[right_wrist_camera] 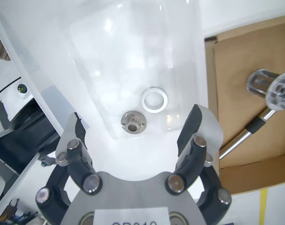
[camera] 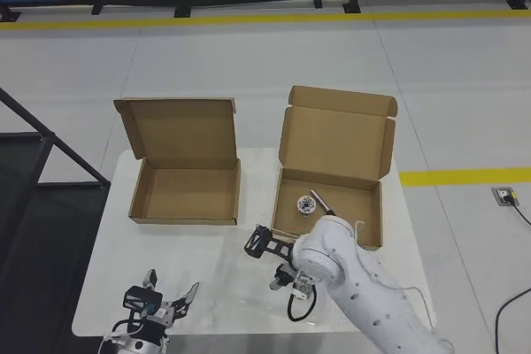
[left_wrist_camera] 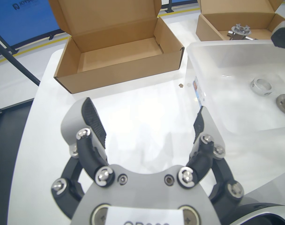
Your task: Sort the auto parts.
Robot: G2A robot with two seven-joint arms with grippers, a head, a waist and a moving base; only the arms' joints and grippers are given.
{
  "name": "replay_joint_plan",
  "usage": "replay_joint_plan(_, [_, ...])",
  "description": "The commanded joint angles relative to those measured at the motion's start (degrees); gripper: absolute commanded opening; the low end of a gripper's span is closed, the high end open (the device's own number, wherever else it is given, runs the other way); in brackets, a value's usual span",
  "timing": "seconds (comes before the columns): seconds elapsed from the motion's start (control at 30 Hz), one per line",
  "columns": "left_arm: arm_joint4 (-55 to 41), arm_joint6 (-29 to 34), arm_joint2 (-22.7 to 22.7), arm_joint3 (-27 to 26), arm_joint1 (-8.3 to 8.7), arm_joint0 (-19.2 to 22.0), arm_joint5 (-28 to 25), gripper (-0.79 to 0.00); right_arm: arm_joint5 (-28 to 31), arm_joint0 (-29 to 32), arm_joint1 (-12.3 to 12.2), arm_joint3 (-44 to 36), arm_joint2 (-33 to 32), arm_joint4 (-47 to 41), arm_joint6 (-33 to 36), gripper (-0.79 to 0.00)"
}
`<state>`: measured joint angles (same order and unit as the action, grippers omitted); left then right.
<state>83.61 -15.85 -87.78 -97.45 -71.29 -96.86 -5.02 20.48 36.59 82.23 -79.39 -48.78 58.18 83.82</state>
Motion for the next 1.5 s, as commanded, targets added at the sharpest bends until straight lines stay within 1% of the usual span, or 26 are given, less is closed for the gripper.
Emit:
replay_joint_plan(0.0, [0.00,0.00,0.00,0.00,0.00,0.00,0.00,0.000,-0.60,-2.08,-0.79,2.37,0.58,-4.27,0.60,0.000])
replay_joint_plan(0.1, [0.00,0.00,0.00,0.00,0.00,0.00,0.00,0.000,-0.13,-3.50,-1.96,4.12,-0.09,-7.08,0.12,0.000])
replay_joint_plan(0.43, [0.00,0.00,0.00,0.00,0.00,0.00,0.00,0.000,-0.06,-3.33,-1.97,4.10,-0.03,-6.98,-0.24,0.000])
replay_joint_plan(0.6, [0.00,0.00,0.00,0.00,0.00,0.00,0.00,0.000,0.60,-2.93,-1.97,4.68,1.32,-5.73,-1.23,0.000])
replay_joint_plan(0.77, [0.00,0.00,0.00,0.00,0.00,0.00,0.00,0.000,-1.60,-3.90,-1.42,6.55,3.23,-5.09,-1.33,0.000])
replay_joint_plan(0.8, [0.00,0.00,0.00,0.00,0.00,0.00,0.00,0.000,-1.87,-4.11,-1.27,6.98,3.62,-5.05,-1.68,-0.043])
replay_joint_plan(0.9, [0.00,0.00,0.00,0.00,0.00,0.00,0.00,0.000,-3.73,-4.68,-0.77,8.88,4.90,-4.62,-2.32,-0.117])
replay_joint_plan(1.0, [0.00,0.00,0.00,0.00,0.00,0.00,0.00,0.000,-5.46,-5.22,-0.16,10.77,6.29,-4.38,-3.08,-0.114])
replay_joint_plan(1.1, [0.00,0.00,0.00,0.00,0.00,0.00,0.00,0.000,-7.46,-5.80,0.31,12.30,7.03,-3.75,-4.24,-0.151])
replay_joint_plan(1.17, [0.00,0.00,0.00,0.00,0.00,0.00,0.00,0.000,-9.80,-6.04,0.58,13.20,7.29,-3.08,-4.80,-0.172])
replay_joint_plan(1.23, [0.00,0.00,0.00,0.00,0.00,0.00,0.00,0.000,-10.31,-6.21,0.86,13.62,7.77,-3.00,-5.07,-0.160])
replay_joint_plan(1.3, [0.00,0.00,0.00,0.00,0.00,0.00,0.00,0.000,-12.00,-6.59,1.03,14.81,7.70,-2.47,-5.42,-0.148])
replay_joint_plan(1.4, [0.00,0.00,0.00,0.00,0.00,0.00,0.00,0.000,-13.01,-6.99,1.46,16.01,8.22,-2.23,-6.00,-0.151])
replay_joint_plan(1.47, [0.00,0.00,0.00,0.00,0.00,0.00,0.00,0.000,-13.03,-7.30,1.69,16.98,8.41,-2.33,-6.36,-0.169])
